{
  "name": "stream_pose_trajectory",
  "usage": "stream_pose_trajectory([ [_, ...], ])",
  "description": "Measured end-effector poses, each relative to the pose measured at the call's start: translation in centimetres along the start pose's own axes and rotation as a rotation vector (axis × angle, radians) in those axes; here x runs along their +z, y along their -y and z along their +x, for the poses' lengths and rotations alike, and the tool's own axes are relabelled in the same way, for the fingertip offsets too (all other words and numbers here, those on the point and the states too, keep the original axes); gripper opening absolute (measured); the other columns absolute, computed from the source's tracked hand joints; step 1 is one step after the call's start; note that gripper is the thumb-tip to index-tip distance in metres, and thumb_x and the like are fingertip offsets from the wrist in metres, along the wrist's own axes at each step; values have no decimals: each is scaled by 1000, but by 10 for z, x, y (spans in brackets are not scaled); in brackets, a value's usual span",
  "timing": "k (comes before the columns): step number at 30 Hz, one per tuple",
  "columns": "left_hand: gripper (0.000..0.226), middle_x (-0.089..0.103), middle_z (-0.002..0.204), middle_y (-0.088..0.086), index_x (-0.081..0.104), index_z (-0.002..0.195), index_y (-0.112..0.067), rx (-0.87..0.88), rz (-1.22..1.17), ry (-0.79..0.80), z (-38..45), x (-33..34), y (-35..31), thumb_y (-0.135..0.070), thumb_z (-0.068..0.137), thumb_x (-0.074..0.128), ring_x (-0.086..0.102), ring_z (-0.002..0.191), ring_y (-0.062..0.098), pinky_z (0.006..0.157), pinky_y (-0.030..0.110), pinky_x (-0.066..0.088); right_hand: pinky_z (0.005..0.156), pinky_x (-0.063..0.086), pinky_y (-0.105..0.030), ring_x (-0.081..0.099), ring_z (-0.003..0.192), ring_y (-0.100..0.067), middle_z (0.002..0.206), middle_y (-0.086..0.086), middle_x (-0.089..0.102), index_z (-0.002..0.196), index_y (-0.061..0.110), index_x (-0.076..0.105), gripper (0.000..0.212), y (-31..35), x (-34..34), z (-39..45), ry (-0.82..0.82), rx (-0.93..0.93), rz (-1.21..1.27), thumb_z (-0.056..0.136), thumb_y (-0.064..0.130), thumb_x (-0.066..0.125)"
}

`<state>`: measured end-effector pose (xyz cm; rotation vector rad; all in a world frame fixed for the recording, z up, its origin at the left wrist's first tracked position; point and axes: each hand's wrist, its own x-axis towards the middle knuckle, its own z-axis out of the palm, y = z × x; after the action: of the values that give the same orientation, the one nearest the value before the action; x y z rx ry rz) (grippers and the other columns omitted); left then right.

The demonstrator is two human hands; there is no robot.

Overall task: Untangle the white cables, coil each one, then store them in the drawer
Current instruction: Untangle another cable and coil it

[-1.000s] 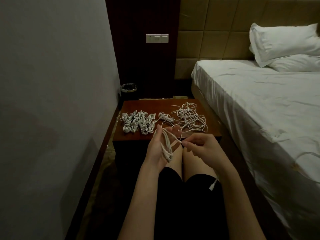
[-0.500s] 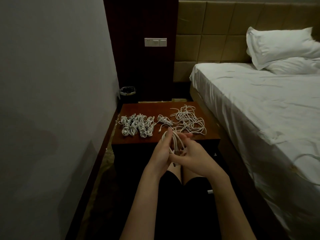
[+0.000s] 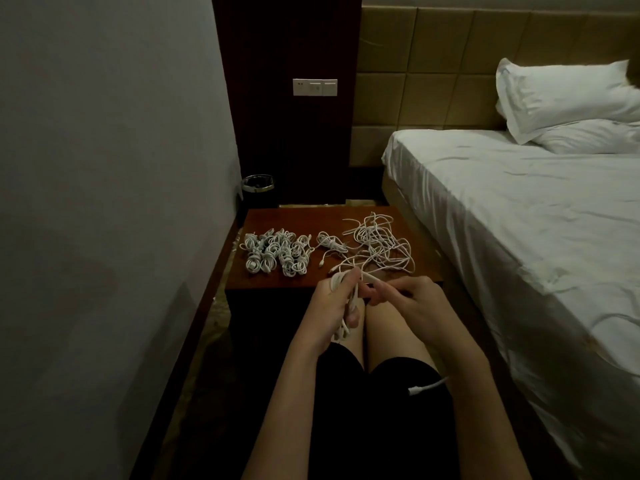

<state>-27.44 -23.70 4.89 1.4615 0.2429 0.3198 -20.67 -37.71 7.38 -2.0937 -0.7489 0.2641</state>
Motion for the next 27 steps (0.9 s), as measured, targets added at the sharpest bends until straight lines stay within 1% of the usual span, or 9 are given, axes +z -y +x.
stream_pose_trajectory([
  [5, 40, 40, 39, -2, 62, 79, -7, -8, 148, 72, -5, 4, 1, -39, 99, 48, 29, 29, 7, 35, 17, 25, 62, 40, -14, 58, 70, 6, 82, 12, 65, 95, 25, 69, 17, -3, -5, 2, -64, -20, -2, 97, 32, 54],
  [8, 83, 31, 39, -5, 57, 89, 8, -61, 146, 167, -5, 9, 5, -74, 87, 40, 25, 31, 9, 37, 18, 19, 53, 36, -13, 53, 55, 4, 83, 1, 66, 95, 22, 67, 26, 6, 4, 1, 19, -50, 175, 98, 39, 48],
  [10, 105, 33, 40, -4, 55, 88, 12, -87, 123, 195, -3, 9, 7, -89, 75, 28, 26, 33, 11, 40, 20, 19, 54, 38, -18, 53, 57, 2, 76, 5, 63, 92, 23, 67, 29, 13, 15, 0, 35, -49, 235, 99, 40, 44],
  [13, 87, 34, 39, -4, 60, 65, -9, -125, 46, 184, -2, 9, 8, -84, 75, 19, 27, 33, 9, 41, 21, 17, 67, 46, -35, 60, 70, -12, 74, 4, 63, 86, 22, 67, 33, 14, 27, 2, -30, -75, 236, 98, 43, 45],
  [15, 78, 34, 38, -2, 61, 56, -22, -134, 22, 173, 0, 9, 8, -80, 80, 14, 29, 32, 10, 41, 21, 20, 60, 42, -33, 51, 59, -11, 63, 3, 56, 75, 17, 64, 36, 15, 34, 4, -122, -124, 184, 97, 42, 49],
  [18, 78, 35, 39, -2, 64, 64, -20, -163, -5, 155, 1, 12, 7, -78, 83, 16, 31, 32, 10, 40, 20, 24, 51, 36, -25, 44, 51, -11, 55, -2, 50, 66, 6, 59, 37, 17, 46, 5, -346, -194, 139, 97, 26, 55],
  [22, 57, 39, 44, -9, 60, 78, -22, -281, 35, 169, 1, 26, 2, -62, 99, 24, 31, 36, 5, 42, 17, 26, 51, 39, -17, 53, 57, -9, 59, 3, 55, 67, 10, 59, 32, 8, 40, 5, -529, -128, 119, 97, 21, 54],
  [24, 50, 42, 46, -8, 55, 71, -19, -336, 106, 117, 4, 30, 5, -56, 99, 37, 35, 37, 6, 44, 17, 31, 49, 37, -19, 52, 55, -14, 58, -1, 55, 67, 7, 57, 33, 4, 34, 6, -592, -139, 104, 97, 20, 53],
  [27, 51, 49, 51, -6, 58, 75, -17, -318, 149, 76, 5, 30, 8, -53, 101, 33, 39, 37, 5, 42, 18, 28, 49, 38, -26, 51, 51, -18, 58, -5, 55, 69, 3, 58, 33, 1, 34, 7, -616, -166, 57, 97, 20, 52],
])
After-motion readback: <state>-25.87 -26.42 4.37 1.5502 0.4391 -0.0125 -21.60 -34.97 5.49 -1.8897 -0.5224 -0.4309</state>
